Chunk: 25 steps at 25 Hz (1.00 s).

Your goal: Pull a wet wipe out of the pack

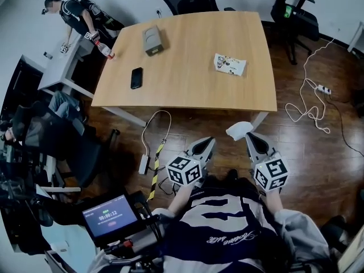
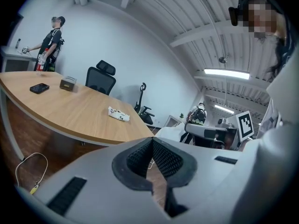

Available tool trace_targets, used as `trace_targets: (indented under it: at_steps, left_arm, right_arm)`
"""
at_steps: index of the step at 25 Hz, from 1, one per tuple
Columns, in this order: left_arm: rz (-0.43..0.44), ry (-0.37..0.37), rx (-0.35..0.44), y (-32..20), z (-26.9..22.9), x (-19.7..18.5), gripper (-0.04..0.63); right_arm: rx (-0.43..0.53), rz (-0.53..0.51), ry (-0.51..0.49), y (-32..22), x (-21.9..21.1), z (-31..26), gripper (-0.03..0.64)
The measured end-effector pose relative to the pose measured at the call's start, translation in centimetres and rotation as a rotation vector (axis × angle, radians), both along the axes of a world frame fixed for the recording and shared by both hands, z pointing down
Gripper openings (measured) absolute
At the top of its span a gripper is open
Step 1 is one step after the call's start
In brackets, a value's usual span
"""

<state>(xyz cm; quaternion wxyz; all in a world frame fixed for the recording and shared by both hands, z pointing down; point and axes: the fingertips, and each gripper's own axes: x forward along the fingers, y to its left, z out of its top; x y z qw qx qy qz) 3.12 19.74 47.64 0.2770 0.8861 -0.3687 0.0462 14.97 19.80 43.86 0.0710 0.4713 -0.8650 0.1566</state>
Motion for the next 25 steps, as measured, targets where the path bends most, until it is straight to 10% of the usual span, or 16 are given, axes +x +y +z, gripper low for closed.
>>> trace_targets:
  at_steps: [25]
  left_arm:
    - [-0.003, 0.016, 0.039, 0.3, -0.3, -3.4, 0.003]
  right_arm:
    - [0.037, -0.009, 0.038, 1.3, -3.7, -0.3, 0.0]
